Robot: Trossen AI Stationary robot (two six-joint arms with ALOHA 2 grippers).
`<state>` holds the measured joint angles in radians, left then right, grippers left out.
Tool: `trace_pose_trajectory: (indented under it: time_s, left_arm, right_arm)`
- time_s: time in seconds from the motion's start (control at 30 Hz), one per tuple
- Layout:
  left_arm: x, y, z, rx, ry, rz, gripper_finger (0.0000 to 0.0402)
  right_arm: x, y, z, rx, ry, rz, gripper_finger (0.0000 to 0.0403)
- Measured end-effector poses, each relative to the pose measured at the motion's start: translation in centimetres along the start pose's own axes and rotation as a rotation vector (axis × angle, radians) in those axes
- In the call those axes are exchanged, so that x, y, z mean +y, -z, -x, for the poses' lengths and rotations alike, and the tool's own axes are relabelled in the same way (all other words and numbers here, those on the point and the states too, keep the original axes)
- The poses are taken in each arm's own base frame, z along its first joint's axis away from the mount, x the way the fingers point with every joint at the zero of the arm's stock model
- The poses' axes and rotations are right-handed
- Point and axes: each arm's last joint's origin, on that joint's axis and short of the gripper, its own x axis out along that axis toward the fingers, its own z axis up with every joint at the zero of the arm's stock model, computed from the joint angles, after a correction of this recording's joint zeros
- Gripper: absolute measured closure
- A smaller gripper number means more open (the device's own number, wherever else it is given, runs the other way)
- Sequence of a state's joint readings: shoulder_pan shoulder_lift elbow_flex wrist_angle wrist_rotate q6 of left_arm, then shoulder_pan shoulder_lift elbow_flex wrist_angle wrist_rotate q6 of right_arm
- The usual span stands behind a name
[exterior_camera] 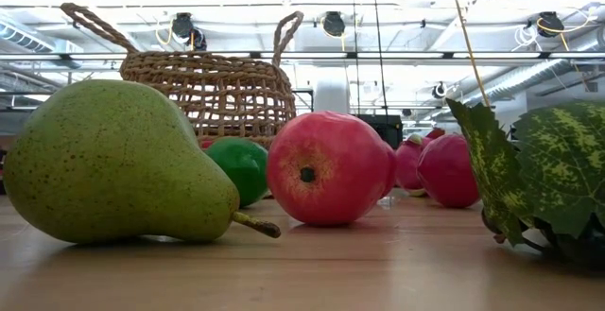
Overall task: Build produce basket
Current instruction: Put the apple into the basket
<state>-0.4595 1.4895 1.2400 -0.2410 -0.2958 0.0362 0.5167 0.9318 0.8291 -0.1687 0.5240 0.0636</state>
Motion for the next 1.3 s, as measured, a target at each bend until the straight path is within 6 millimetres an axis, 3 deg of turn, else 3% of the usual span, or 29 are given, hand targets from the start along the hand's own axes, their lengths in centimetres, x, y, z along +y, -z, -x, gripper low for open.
trace_pose_trajectory:
  time_s: [0.33,0.63,0.9,1.1,1.3]
  left_arm:
    - [-2.5,0.7,-0.3,0.036,-0.011,-0.037,0.0002]
    - [-5.0,2.3,-3.7,0.061,0.014,-0.05,0.0002]
    - [-5.1,4.9,-7.8,0.144,0.008,-0.006,0.0002]
    - [-4.1,5.9,-8.5,0.227,0.044,0.032,0.0002]
    - [-3.6,5.7,-8.6,0.203,0.046,-0.158,0.0002]
  right_arm:
    - [-0.2,-0.3,-0.1,-0.028,0.012,-0.07,0.0259]
    - [-0.2,-0.4,-0.1,-0.033,0.012,-0.098,0.0259]
    - [-0.6,-0.4,-0.3,-0.029,0.033,-0.084,0.0259]
    - [-0.9,-0.4,-0.4,-0.026,0.045,-0.054,0.0259]
    - [-1.1,-0.4,-0.5,-0.025,0.055,-0.056,0.0259]
